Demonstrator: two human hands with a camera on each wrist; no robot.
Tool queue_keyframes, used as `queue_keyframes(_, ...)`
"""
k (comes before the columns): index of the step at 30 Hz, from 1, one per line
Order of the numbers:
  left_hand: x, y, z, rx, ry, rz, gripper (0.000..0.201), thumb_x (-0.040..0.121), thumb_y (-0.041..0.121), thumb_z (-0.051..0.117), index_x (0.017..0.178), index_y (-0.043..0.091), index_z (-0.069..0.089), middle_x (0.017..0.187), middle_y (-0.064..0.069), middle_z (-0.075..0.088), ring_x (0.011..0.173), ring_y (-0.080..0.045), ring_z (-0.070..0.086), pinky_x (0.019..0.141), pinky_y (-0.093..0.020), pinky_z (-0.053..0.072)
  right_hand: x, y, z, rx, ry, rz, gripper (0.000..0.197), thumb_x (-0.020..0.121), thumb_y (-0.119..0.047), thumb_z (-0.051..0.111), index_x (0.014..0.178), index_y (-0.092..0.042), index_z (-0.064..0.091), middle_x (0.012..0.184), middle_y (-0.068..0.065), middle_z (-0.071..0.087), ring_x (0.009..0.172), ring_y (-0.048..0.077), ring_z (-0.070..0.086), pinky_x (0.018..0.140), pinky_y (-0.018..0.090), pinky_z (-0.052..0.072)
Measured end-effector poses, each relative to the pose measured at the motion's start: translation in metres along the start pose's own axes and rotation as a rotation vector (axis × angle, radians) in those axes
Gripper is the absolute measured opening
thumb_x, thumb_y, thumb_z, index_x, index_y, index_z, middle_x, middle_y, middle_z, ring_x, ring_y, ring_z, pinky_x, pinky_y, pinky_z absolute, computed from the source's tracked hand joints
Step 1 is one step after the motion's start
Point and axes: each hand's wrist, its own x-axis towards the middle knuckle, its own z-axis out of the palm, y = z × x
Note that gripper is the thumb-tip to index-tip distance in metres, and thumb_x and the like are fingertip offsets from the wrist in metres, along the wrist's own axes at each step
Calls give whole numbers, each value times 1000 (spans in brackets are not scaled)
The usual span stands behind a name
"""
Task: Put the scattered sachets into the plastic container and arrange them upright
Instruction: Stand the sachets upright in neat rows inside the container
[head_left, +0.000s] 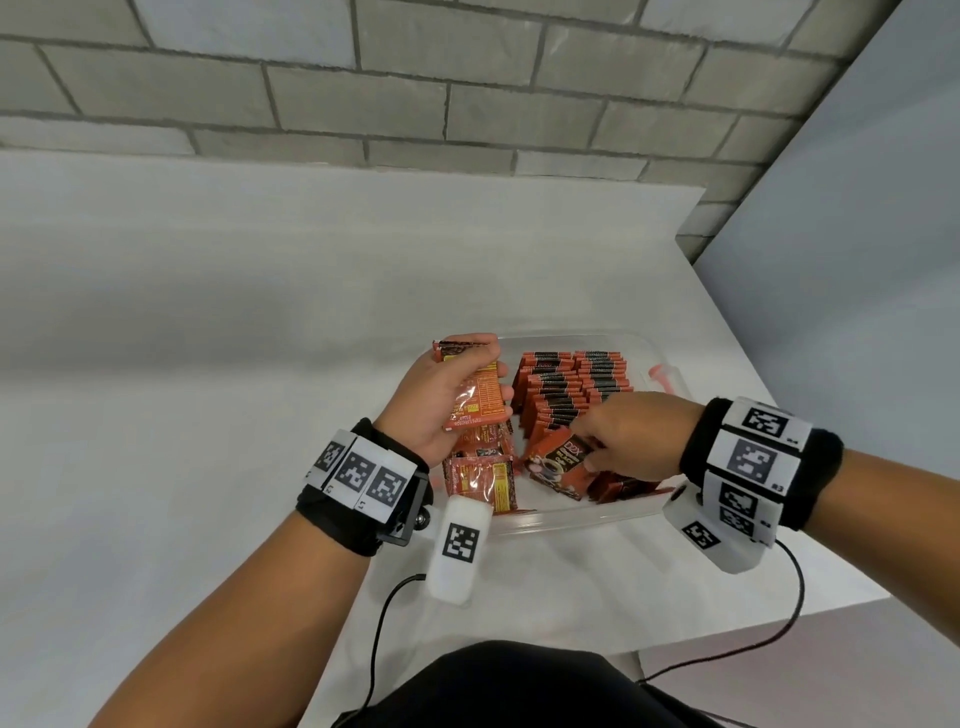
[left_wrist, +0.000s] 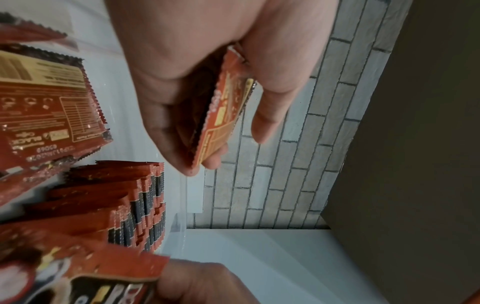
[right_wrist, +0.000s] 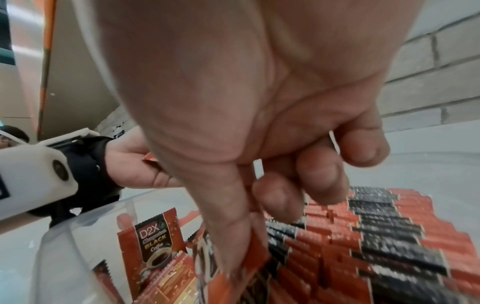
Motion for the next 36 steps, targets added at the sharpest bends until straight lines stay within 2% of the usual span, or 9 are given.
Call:
queue_keyframes(3, 0, -1, -2, 2, 8, -3, 43, 72, 20, 69, 112, 10, 59, 79, -8, 67, 65, -24, 65, 68, -38, 55, -2, -1, -2, 70, 51, -53, 15, 100, -29, 43, 88, -20, 47, 88, 2, 58, 81, 21, 54, 79, 37, 49)
queue_keyframes(7, 0, -1, -3, -3, 11, -3, 43, 72, 20, 69, 112, 10, 59, 78, -9, 66, 64, -23, 65, 66, -37, 56, -4, 0, -7, 254, 243, -104, 28, 91, -24, 61, 68, -22, 45, 75, -5, 52, 68, 11, 47, 64, 24, 42)
queue_keyframes(9, 1, -1, -2, -12, 10, -2, 42, 72, 20, 69, 112, 9, 59, 78, -9, 66, 64, -23, 65, 65, -37, 56, -6, 0, -7, 406, 296, -106, 25, 85, -16, 69, 70, -24, 50, 69, -11, 55, 61, 3, 50, 57, 14, 41)
queue_keyframes(12, 1, -1, -3, -16, 4, -2, 41, 72, 19, 69, 111, 9, 59, 77, -9, 66, 63, -23, 65, 65, -37, 56, -8, 1, -3, 503, 268, -82, 19, 82, -13, 72, 81, -25, 58, 73, -8, 67, 68, 6, 61, 68, 21, 49)
queue_keyframes(17, 1, -2, -3, -17, 5, -7, 43, 71, 19, 69, 111, 9, 59, 77, -8, 66, 64, -23, 65, 67, -37, 56, -9, 4, 5, 352, 211, -17, 16, 83, -13, 70, 79, -21, 58, 64, -15, 59, 59, -7, 56, 55, 9, 36)
queue_keyframes(23, 2, -3, -4, -10, 1, -5, 40, 72, 20, 69, 110, 10, 60, 79, -8, 66, 66, -24, 65, 70, -39, 54, 0, 4, 16, 40, 121, 23, 16, 86, -15, 61, 76, -21, 51, 72, -9, 50, 72, 13, 49, 54, 17, 30)
queue_keyframes(27, 2, -3, -5, -10, -1, -5, 40, 73, 19, 69, 110, 10, 60, 78, -9, 66, 66, -24, 65, 70, -39, 54, 7, 1, 16, -57, 81, 18, 6, 86, -11, 56, 84, -9, 61, 83, 8, 64, 78, 25, 59, 55, 22, 36)
queue_keyframes(31, 2, -3, -5, -18, -8, -7, 41, 72, 19, 69, 111, 10, 59, 78, -9, 67, 66, -24, 65, 70, -39, 54, 10, -6, 17, -158, 45, 13, 9, 87, -16, 57, 81, -10, 58, 79, 7, 62, 69, 22, 57, 50, 22, 37)
queue_keyframes(36, 3, -3, -6, -16, -16, -9, 40, 72, 19, 68, 110, 10, 60, 78, -9, 67, 66, -23, 66, 68, -37, 55, 12, -8, 17, -213, 61, 0, 31, 87, -20, 59, 63, -18, 40, 68, 1, 52, 62, 18, 50, 46, 20, 31)
